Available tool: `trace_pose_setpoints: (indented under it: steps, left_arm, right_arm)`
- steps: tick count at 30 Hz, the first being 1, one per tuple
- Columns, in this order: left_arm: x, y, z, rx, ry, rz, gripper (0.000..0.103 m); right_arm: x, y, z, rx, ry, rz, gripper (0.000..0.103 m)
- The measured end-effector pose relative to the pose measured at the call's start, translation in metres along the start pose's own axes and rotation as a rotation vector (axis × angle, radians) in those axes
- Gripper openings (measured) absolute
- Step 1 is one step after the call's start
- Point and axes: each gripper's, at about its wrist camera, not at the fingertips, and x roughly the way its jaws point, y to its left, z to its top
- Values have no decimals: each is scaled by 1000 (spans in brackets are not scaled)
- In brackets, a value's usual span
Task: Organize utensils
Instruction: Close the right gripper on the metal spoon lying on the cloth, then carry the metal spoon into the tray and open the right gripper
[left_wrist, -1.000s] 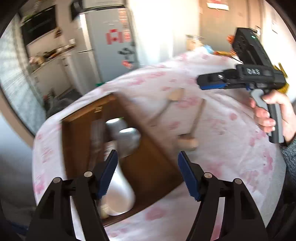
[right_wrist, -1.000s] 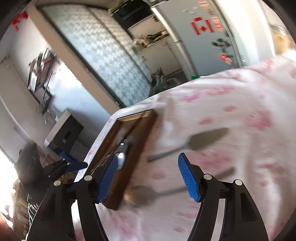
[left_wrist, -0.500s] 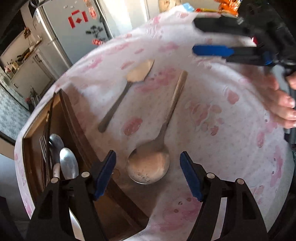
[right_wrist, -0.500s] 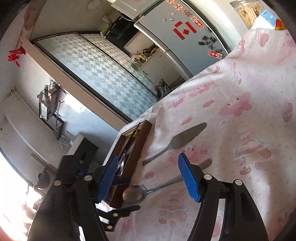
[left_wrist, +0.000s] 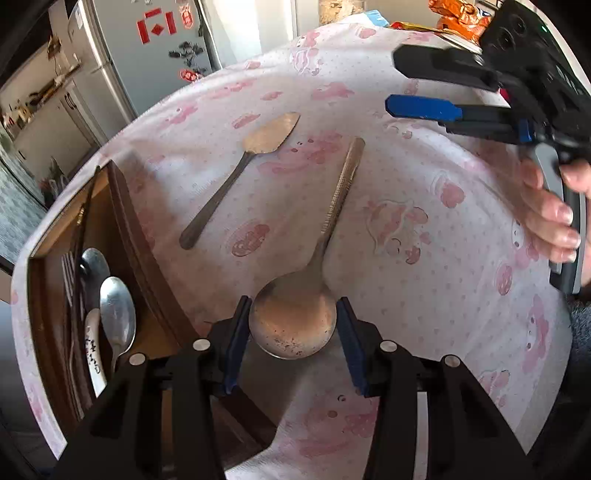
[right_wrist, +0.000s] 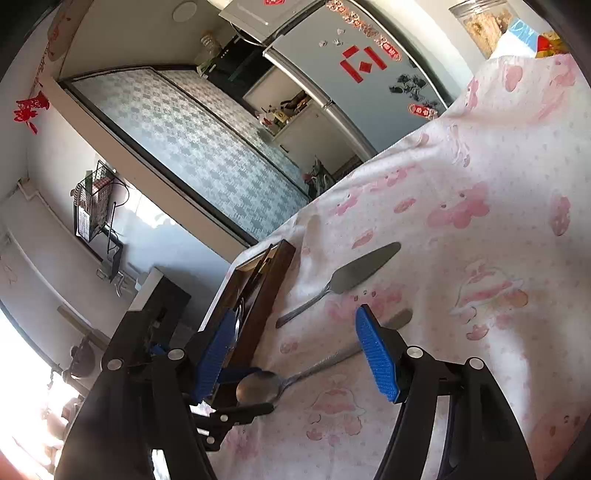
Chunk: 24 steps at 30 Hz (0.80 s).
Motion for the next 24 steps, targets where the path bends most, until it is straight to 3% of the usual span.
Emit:
trace_pose_setpoints:
  steps: [5,9,13,16,21,24]
  left_arm:
    - [-10,-11,0,19,-53,55,49]
    - [-23,-7,5,-48,-101,17,49]
    - [-28,-1,14,-111,-122,-13,49]
    - [-30,-2,19,-124,-123,-32,49]
    - [-35,-5,18,-141,-143,-59,49]
    - [-34,-11,14,-130,-139,-69,49]
  right_arm:
    - [5,1,-2,-6,28,-6,69]
    - [15,-4,-6,25,83,-19,68]
    - [29,-17,-17,157,170,33,68]
    - [36,-9,-22,143,199,-5,66]
    - [52,5,-23,88,223,-106,61]
    - [60,8,-23,82,221,-149,43]
